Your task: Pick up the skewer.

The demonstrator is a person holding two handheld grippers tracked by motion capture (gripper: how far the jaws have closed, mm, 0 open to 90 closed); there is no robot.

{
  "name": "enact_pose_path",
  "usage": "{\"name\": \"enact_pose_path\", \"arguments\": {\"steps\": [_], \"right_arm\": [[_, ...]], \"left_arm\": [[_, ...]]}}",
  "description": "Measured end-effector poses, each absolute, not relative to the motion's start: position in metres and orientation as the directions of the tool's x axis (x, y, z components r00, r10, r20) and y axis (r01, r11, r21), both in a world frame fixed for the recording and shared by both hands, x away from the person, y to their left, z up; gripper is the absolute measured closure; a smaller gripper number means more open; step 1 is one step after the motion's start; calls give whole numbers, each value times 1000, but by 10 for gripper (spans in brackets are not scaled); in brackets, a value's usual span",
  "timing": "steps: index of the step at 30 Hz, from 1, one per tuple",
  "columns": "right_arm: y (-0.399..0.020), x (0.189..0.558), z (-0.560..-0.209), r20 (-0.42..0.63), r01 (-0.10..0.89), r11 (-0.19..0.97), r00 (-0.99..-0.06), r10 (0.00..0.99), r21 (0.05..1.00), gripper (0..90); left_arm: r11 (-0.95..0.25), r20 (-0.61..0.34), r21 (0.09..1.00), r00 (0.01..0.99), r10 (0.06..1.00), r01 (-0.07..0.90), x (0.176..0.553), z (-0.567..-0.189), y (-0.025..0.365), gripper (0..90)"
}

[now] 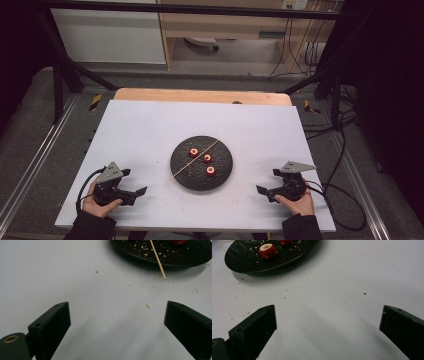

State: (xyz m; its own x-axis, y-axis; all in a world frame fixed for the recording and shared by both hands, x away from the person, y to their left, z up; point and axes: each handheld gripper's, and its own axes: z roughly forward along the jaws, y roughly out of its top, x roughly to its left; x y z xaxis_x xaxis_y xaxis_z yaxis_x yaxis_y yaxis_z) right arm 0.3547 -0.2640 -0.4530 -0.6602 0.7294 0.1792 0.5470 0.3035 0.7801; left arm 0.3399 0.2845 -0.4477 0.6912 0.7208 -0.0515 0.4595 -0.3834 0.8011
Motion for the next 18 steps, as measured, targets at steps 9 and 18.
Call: {"name": "enact_pose_path", "arguments": {"steps": [9,18], "right_arm": [[-264,355,-453,176,547,307,-661,729,779,15],[-263,355,-454,178,547,306,-661,729,779,15]], "left_arm": [[-391,-51,798,698,715,459,340,-447,282,57],[-408,-43,793,709,704,453,339,-445,274,54]]}}
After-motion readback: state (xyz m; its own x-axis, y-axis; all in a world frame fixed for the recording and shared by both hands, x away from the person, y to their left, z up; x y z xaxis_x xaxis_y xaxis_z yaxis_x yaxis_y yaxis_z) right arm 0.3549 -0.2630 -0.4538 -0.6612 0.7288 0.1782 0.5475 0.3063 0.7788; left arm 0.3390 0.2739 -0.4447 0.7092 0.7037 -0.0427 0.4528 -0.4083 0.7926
